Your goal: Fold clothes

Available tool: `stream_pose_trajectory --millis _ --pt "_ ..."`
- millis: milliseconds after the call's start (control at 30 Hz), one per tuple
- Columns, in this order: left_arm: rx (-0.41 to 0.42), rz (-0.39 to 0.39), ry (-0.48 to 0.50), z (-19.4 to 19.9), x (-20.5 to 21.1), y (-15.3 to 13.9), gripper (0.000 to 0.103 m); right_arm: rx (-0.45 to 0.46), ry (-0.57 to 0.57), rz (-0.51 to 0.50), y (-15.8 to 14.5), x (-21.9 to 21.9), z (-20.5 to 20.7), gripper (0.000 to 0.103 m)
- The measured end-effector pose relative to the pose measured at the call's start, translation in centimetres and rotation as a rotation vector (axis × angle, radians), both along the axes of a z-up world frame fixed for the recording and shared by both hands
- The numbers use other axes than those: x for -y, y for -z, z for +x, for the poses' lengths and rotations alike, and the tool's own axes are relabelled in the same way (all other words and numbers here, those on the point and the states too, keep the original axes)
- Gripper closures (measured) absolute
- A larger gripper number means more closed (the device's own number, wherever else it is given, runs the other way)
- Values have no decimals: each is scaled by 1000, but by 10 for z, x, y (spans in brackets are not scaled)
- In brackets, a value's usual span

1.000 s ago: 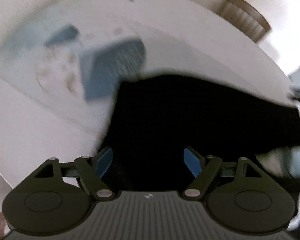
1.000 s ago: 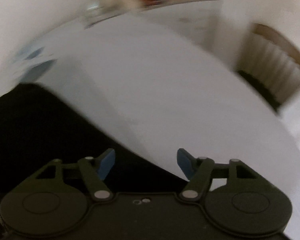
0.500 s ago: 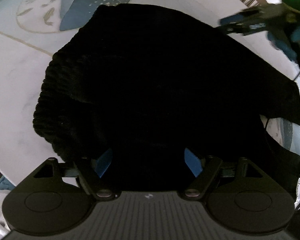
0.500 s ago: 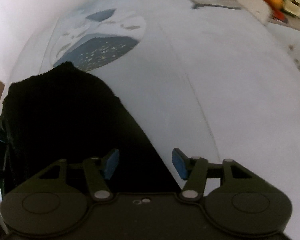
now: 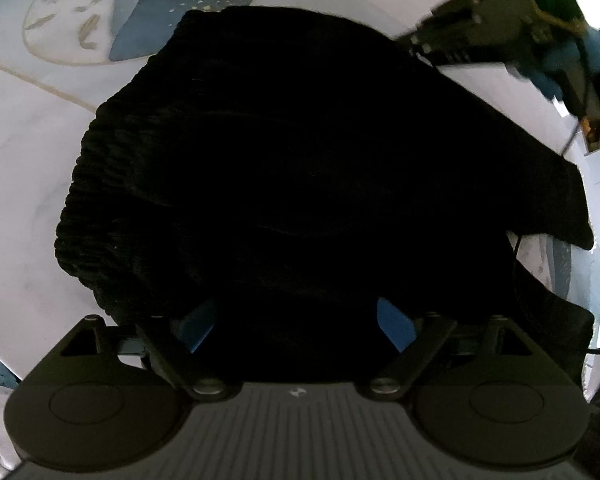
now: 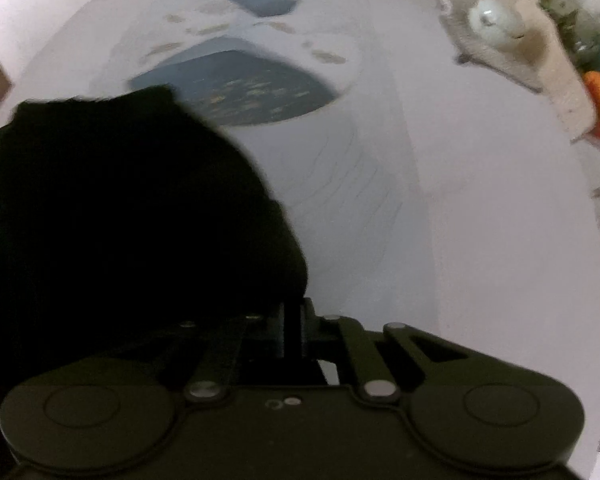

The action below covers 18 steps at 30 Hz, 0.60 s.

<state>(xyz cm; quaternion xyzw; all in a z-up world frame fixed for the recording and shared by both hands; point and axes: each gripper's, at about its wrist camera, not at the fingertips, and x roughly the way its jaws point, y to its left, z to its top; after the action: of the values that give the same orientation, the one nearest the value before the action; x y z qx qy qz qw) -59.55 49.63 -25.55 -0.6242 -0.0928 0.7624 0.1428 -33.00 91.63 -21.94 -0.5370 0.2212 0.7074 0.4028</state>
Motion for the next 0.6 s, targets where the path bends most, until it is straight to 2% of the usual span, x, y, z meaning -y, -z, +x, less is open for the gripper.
stream_pose_trajectory --millis 133,267,433,500,600 --pt "-8 -15 16 2 -3 1 15 -8 82 29 3 -35 14 0" --pt "-9 -16 25 2 -5 2 12 -23 104 14 2 -36 19 0" --pt "2 -18 28 0 -6 0 11 -37 168 11 -19 -9 44 0" --pt "-8 -23 39 -2 -5 -7 11 -9 193 19 -26 11 66 0" --pt "-18 -5 73 -1 -12 -11 11 20 289 -20 -23 32 108 0"
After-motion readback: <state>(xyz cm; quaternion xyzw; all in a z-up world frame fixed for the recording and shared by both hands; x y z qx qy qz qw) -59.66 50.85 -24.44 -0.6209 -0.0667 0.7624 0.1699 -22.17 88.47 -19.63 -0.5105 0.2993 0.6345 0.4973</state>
